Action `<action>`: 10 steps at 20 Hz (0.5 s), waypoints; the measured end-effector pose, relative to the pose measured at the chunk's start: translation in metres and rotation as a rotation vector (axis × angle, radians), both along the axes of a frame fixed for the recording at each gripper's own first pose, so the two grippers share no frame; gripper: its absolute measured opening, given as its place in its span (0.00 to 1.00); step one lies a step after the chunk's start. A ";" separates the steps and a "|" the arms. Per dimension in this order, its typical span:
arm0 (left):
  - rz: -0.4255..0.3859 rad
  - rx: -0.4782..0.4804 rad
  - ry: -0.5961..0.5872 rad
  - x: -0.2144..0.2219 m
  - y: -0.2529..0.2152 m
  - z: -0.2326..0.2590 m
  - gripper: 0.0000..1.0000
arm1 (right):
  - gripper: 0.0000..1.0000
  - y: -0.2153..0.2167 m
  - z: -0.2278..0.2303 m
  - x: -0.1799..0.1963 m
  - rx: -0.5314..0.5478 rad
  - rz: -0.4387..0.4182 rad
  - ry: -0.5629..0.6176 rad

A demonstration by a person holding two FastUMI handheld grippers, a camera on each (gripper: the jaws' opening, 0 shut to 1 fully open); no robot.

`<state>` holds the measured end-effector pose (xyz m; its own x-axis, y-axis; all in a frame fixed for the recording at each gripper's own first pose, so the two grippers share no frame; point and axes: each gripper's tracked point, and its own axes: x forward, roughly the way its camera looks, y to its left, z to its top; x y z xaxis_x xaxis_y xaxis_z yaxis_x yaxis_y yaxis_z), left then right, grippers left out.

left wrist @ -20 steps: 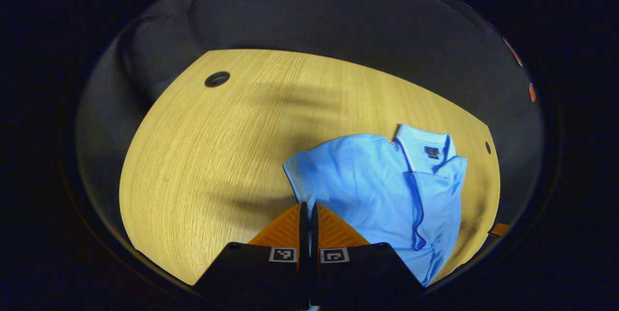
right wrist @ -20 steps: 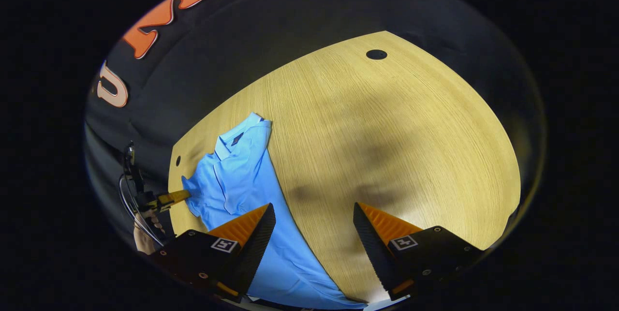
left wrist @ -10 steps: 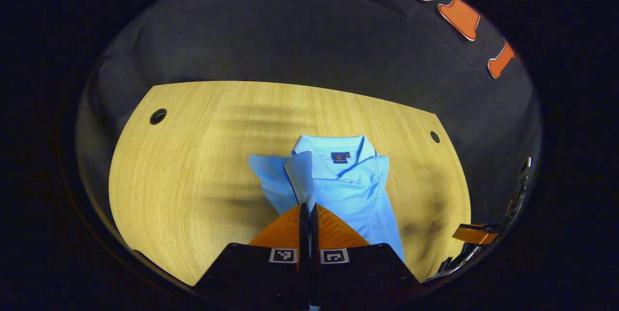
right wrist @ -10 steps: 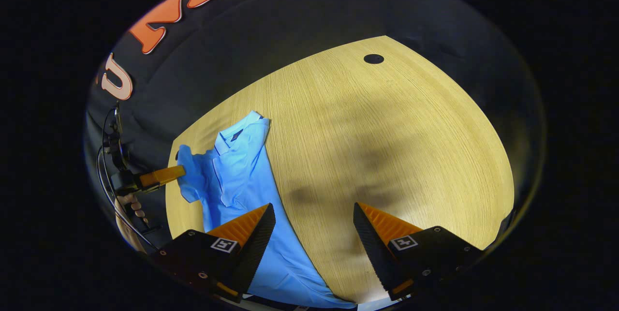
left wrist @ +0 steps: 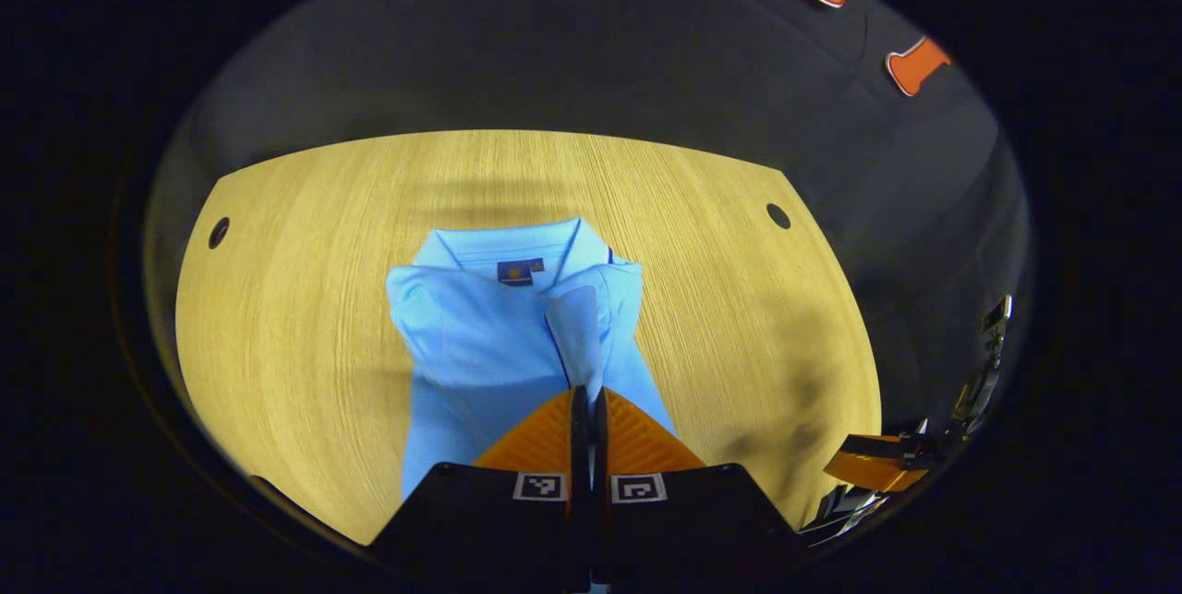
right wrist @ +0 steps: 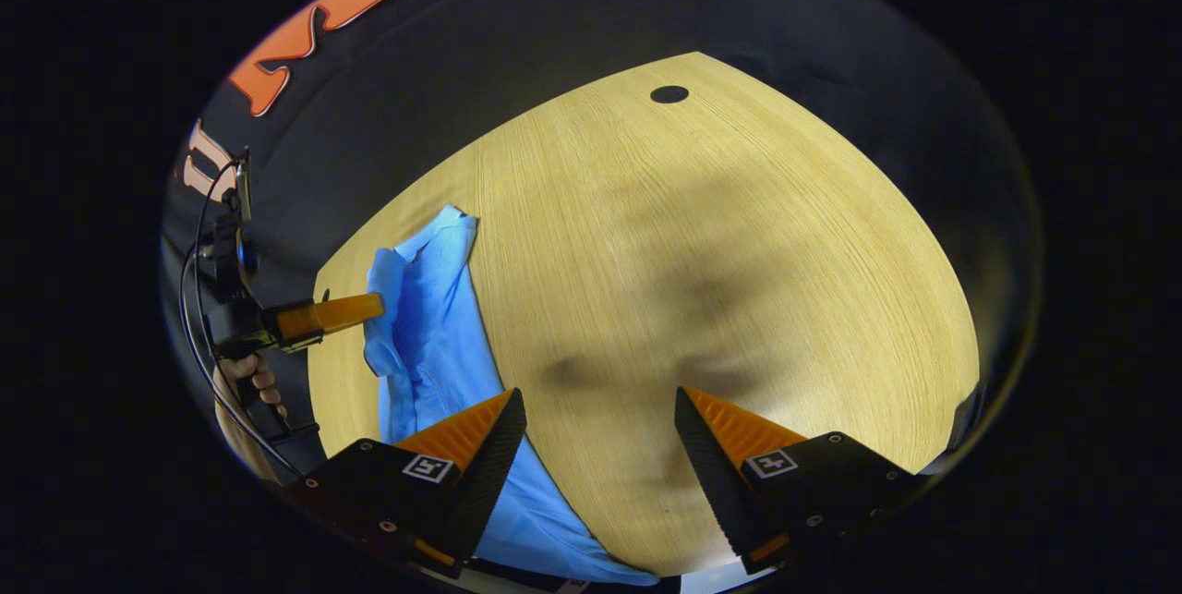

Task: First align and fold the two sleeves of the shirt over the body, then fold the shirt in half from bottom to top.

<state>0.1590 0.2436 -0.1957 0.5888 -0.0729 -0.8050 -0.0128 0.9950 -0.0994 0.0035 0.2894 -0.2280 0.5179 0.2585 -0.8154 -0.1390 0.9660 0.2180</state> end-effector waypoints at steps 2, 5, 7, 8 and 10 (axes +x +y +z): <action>-0.016 0.011 0.019 -0.001 -0.009 -0.010 0.07 | 0.98 -0.005 -0.003 -0.001 -0.002 -0.002 0.005; -0.029 0.008 0.025 -0.003 -0.019 -0.017 0.29 | 0.98 -0.006 -0.005 -0.004 -0.007 -0.001 0.011; -0.026 0.003 0.021 -0.006 -0.020 -0.016 0.48 | 0.99 -0.003 -0.008 -0.004 -0.012 0.003 0.015; -0.021 0.003 0.016 -0.008 -0.019 -0.013 0.58 | 0.99 -0.001 -0.010 -0.004 -0.016 0.008 0.017; -0.004 0.000 0.011 -0.018 -0.013 -0.008 0.85 | 0.98 0.004 -0.014 -0.008 -0.026 0.022 0.020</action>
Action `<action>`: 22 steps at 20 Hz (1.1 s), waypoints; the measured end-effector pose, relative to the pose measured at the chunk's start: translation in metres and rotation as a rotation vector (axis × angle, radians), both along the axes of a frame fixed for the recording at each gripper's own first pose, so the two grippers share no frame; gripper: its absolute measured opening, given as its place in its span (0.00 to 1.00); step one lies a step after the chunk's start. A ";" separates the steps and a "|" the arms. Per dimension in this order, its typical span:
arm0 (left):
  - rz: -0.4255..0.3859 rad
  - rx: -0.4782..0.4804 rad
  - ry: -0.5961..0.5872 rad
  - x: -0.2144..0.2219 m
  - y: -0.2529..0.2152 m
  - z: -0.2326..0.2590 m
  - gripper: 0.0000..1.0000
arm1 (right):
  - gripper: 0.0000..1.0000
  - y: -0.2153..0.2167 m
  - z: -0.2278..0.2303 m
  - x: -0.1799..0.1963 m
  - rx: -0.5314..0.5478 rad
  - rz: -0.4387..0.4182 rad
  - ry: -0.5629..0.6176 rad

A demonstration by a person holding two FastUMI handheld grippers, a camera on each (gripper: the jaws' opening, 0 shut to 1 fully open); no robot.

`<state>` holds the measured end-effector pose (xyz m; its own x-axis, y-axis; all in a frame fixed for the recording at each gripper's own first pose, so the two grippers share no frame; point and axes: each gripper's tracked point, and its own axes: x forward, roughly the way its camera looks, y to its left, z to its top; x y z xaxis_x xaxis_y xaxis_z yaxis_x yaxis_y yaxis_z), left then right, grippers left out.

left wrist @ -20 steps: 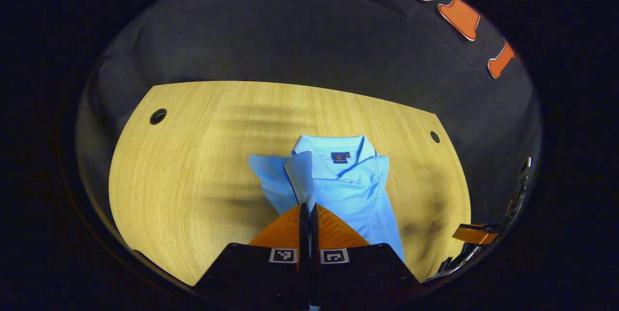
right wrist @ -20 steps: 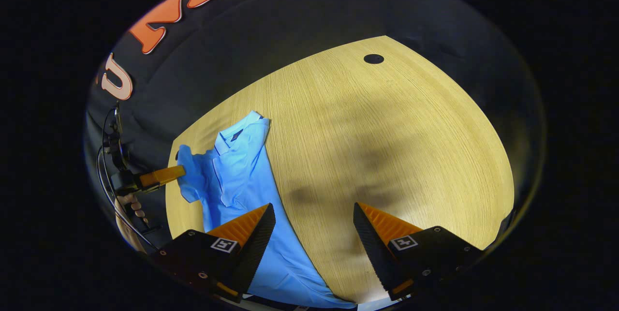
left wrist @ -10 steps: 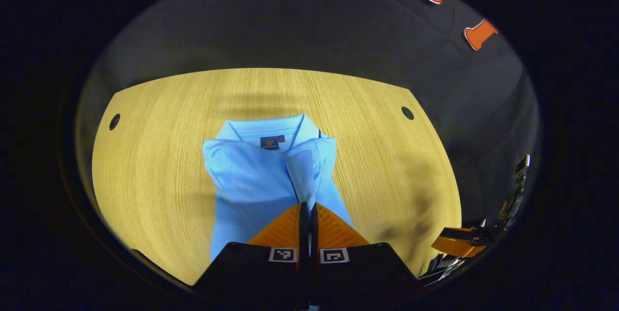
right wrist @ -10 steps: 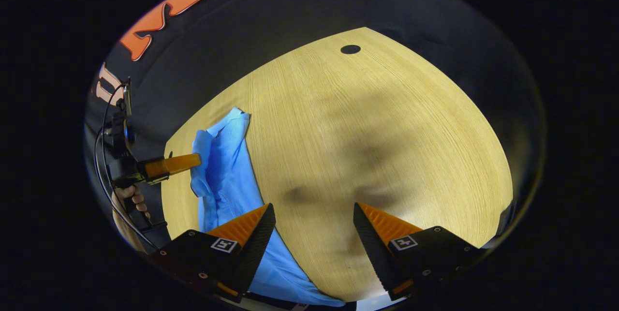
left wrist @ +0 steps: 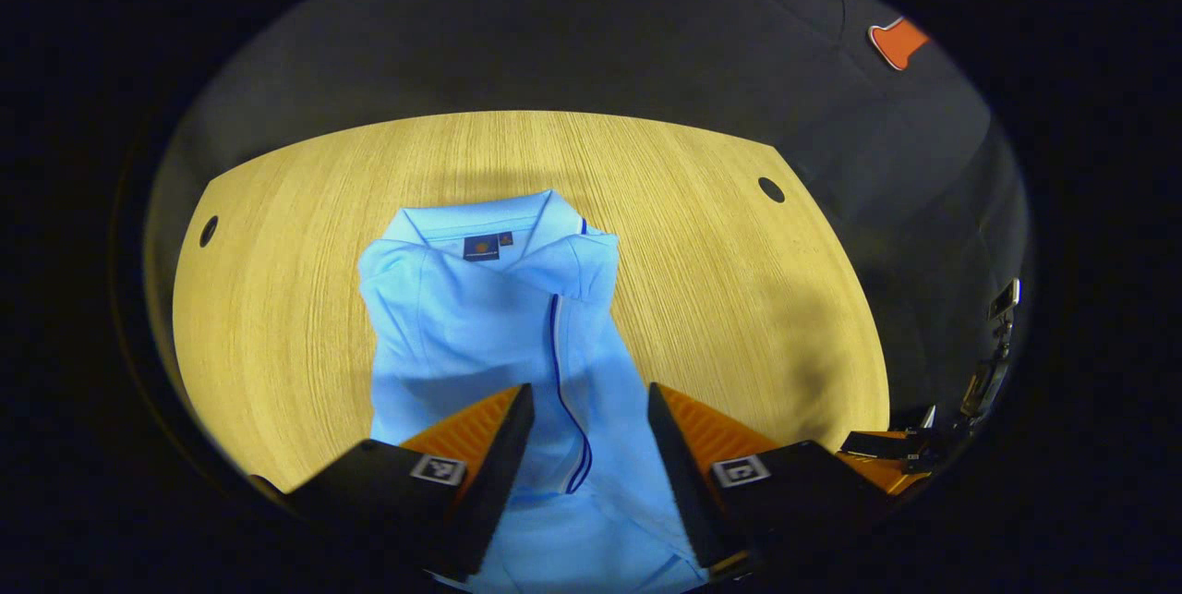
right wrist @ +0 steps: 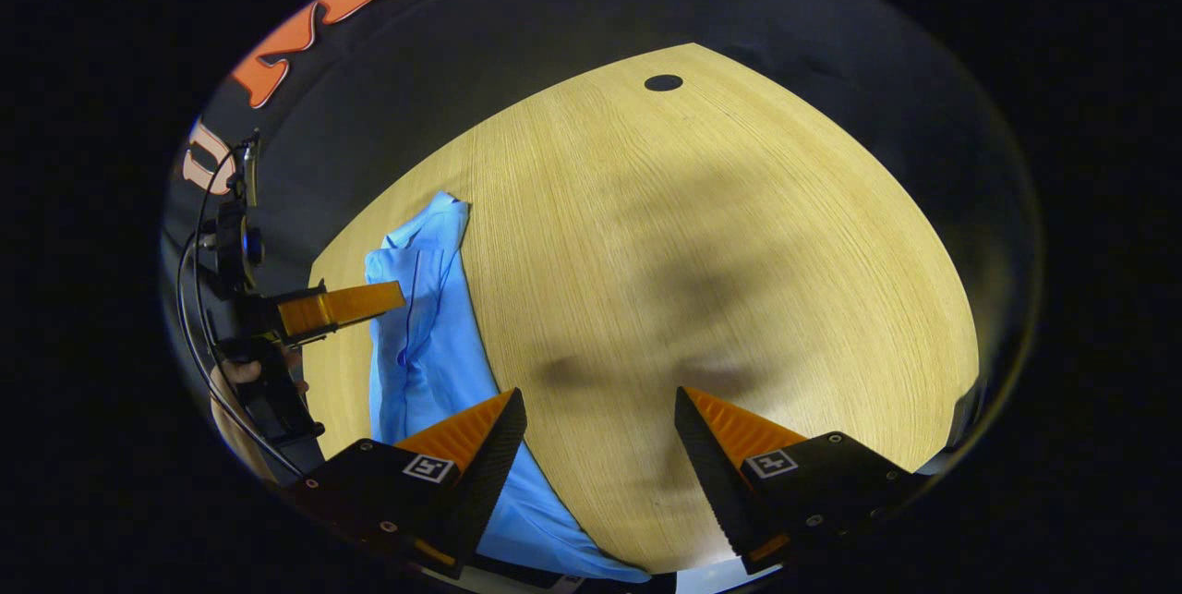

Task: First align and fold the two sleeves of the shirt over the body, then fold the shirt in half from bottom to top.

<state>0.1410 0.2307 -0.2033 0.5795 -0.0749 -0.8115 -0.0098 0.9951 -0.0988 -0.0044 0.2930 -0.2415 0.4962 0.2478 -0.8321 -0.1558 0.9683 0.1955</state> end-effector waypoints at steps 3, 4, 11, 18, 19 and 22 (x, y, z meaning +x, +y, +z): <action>0.040 0.029 -0.017 -0.023 0.023 0.008 0.99 | 0.98 0.009 -0.005 -0.009 -0.024 0.037 0.008; 0.051 0.038 -0.016 -0.033 0.030 0.010 0.99 | 0.99 0.015 -0.008 -0.014 -0.028 0.052 0.017; 0.116 0.008 0.052 -0.130 0.075 -0.007 0.99 | 0.99 0.050 -0.041 -0.063 -0.106 0.188 0.084; 0.179 0.011 0.111 -0.220 0.108 -0.022 0.99 | 0.99 0.047 -0.069 -0.125 -0.203 0.261 0.158; 0.189 0.011 0.119 -0.234 0.109 -0.023 0.99 | 0.99 0.045 -0.070 -0.132 -0.216 0.265 0.158; 0.210 0.000 0.159 -0.271 0.106 -0.035 1.00 | 0.99 0.033 -0.077 -0.161 -0.281 0.321 0.179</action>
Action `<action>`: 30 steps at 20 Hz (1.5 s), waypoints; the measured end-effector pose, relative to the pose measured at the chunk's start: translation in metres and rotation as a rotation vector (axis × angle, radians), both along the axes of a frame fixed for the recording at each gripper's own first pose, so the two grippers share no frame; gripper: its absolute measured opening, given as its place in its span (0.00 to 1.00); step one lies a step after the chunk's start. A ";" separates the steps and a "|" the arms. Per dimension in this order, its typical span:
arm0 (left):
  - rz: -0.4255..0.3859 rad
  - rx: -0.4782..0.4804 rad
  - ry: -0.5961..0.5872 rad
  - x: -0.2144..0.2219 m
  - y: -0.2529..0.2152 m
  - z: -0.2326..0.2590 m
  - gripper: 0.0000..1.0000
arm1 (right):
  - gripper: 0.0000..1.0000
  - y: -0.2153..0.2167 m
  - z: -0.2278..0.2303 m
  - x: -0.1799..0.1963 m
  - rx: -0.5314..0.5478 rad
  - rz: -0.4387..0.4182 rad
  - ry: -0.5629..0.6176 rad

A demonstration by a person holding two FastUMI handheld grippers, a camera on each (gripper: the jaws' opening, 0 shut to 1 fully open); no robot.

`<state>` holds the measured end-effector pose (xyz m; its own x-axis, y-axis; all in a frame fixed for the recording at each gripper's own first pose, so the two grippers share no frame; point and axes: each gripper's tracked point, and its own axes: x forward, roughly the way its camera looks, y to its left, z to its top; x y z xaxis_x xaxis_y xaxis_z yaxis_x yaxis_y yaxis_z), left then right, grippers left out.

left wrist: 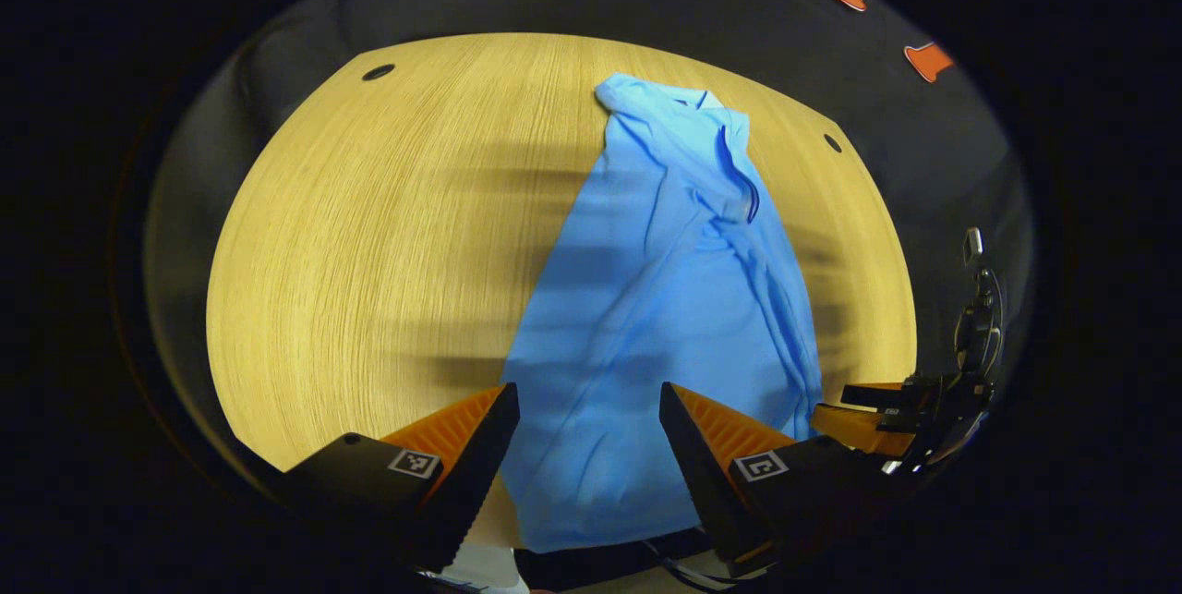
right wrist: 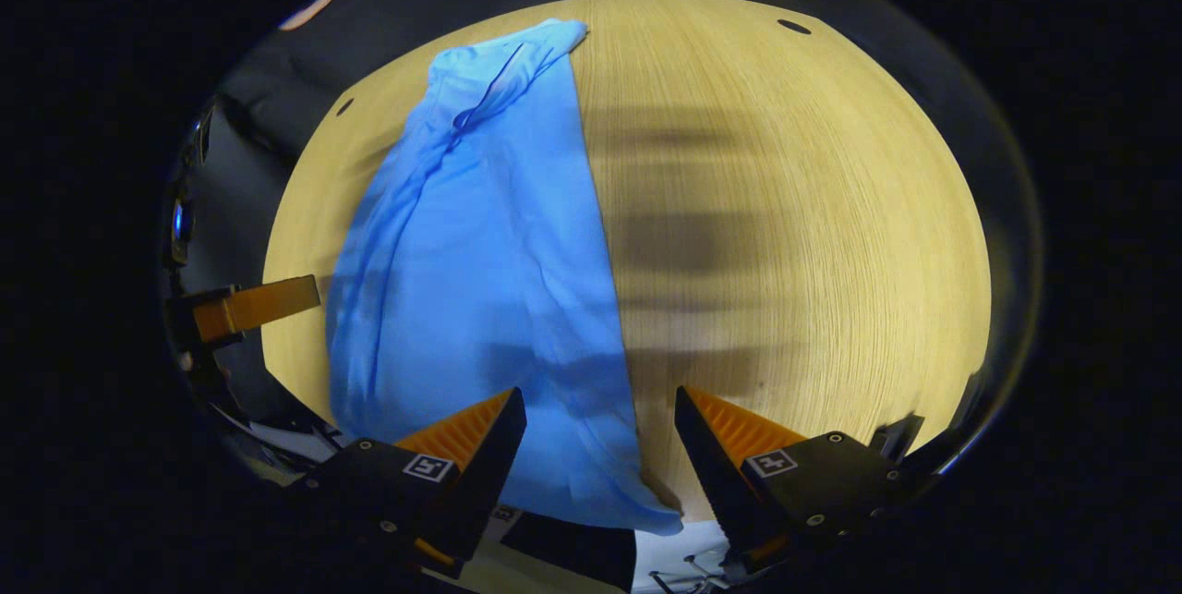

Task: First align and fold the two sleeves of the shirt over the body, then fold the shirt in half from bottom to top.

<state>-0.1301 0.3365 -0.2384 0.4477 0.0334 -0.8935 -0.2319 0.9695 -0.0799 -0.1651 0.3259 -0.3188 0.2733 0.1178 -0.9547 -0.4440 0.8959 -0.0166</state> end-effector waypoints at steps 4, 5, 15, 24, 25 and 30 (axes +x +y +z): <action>0.029 -0.001 0.070 -0.048 0.000 -0.025 0.99 | 0.99 -0.015 -0.013 -0.037 -0.055 0.031 0.045; 0.045 -0.016 0.093 -0.060 -0.002 -0.031 0.99 | 0.99 -0.018 -0.017 -0.045 -0.063 0.032 0.064; 0.047 0.001 0.222 -0.109 -0.016 -0.072 1.00 | 0.99 -0.024 -0.031 -0.069 -0.128 0.026 0.079; 0.022 0.119 0.243 -0.109 -0.013 -0.077 0.98 | 0.98 -0.025 -0.034 -0.071 -0.212 0.094 0.030; 0.022 0.123 0.238 -0.109 -0.015 -0.077 0.97 | 0.98 -0.025 -0.033 -0.072 -0.209 0.095 0.023; 0.006 0.125 0.216 -0.107 -0.019 -0.077 0.89 | 0.73 -0.028 -0.033 -0.073 -0.190 0.069 0.009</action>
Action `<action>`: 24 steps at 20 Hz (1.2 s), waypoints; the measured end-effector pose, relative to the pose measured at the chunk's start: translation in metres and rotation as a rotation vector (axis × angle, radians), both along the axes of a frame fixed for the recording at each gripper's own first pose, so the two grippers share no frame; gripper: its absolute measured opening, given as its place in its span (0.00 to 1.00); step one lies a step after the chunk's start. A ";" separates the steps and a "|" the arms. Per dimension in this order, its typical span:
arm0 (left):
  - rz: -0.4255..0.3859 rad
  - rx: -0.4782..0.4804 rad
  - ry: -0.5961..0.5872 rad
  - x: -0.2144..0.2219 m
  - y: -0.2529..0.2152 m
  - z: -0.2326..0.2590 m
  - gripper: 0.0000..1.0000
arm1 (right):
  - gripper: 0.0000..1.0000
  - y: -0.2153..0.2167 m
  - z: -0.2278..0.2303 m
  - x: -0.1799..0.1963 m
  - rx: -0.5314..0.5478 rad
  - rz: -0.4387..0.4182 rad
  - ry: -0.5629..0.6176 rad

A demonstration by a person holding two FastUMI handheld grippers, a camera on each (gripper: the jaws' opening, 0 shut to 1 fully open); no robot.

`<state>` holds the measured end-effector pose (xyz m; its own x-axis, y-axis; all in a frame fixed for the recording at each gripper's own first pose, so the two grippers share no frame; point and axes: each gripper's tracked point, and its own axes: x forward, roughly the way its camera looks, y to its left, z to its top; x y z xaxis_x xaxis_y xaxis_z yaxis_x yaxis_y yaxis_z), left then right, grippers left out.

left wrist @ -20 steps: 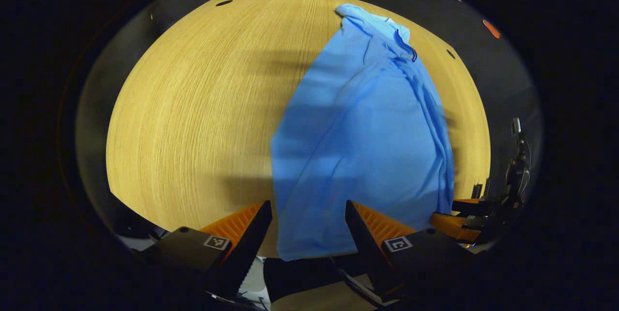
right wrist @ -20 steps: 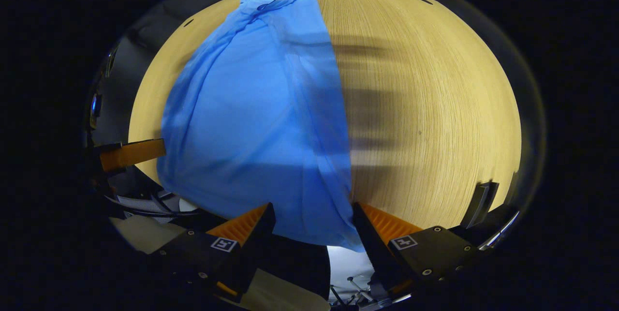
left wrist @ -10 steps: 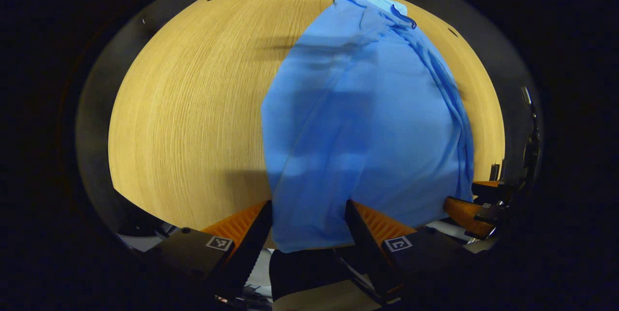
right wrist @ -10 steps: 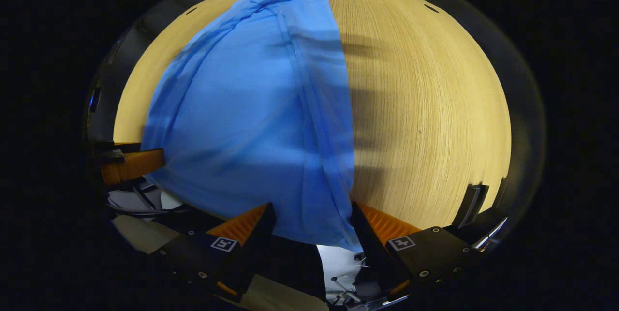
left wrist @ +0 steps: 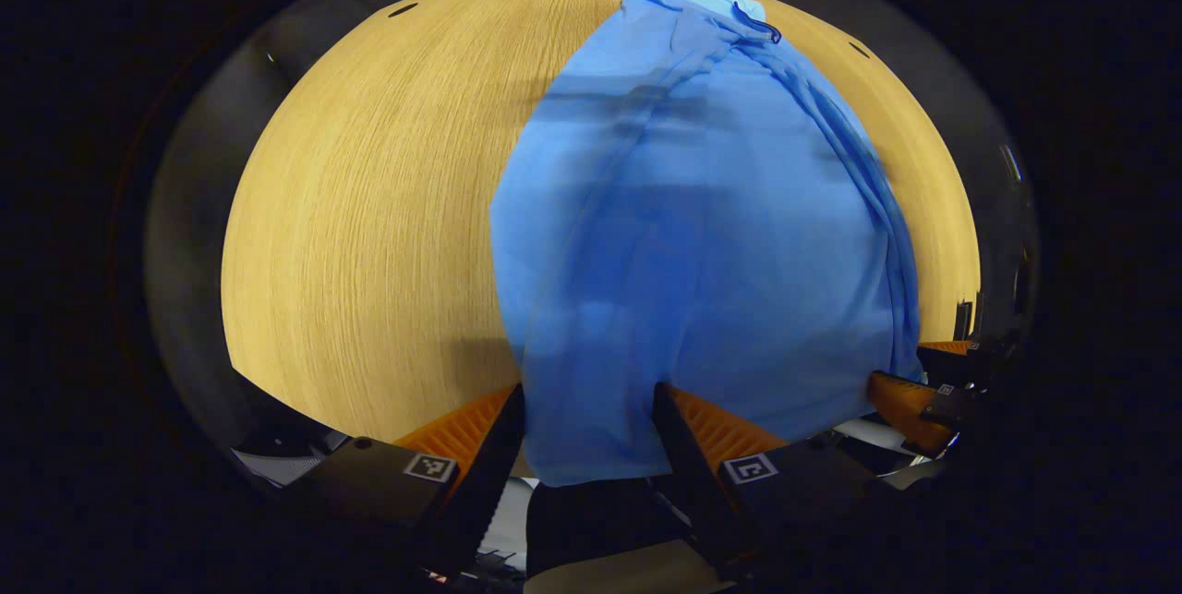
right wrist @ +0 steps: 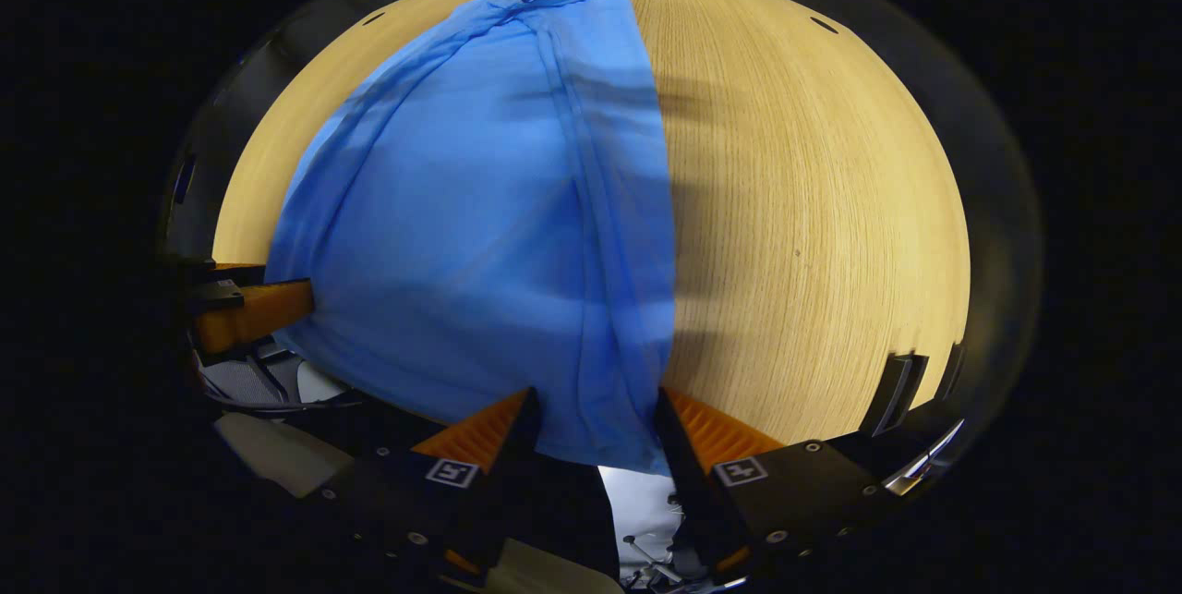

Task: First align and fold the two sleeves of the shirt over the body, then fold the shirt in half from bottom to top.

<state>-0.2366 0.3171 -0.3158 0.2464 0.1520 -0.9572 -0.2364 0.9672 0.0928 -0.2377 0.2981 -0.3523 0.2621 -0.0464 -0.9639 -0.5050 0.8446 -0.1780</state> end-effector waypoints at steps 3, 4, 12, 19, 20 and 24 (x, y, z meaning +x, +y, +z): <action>-0.037 -0.023 -0.015 0.005 -0.011 -0.001 0.53 | 0.52 0.003 0.000 -0.003 0.019 0.004 0.004; -0.049 -0.030 -0.017 0.005 -0.014 -0.004 0.37 | 0.41 0.006 -0.001 -0.004 0.035 0.006 0.008; 0.019 -0.145 -0.038 0.016 -0.018 0.001 0.04 | 0.01 0.016 0.009 0.013 0.061 0.005 -0.026; -0.006 -0.105 -0.189 0.107 0.008 0.051 0.04 | 0.01 0.067 0.061 0.103 0.177 -0.022 -0.156; -0.022 -0.093 -0.212 0.125 0.013 0.060 0.03 | 0.01 0.075 0.070 0.118 0.186 -0.008 -0.181; -0.031 -0.093 -0.301 0.198 0.031 0.100 0.04 | 0.01 0.102 0.100 0.174 0.209 0.017 -0.271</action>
<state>-0.0391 0.3478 -0.2163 0.5242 0.0555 -0.8498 -0.2098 0.9755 -0.0658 -0.0634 0.4005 -0.2525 0.5087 0.1516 -0.8475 -0.4777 0.8687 -0.1314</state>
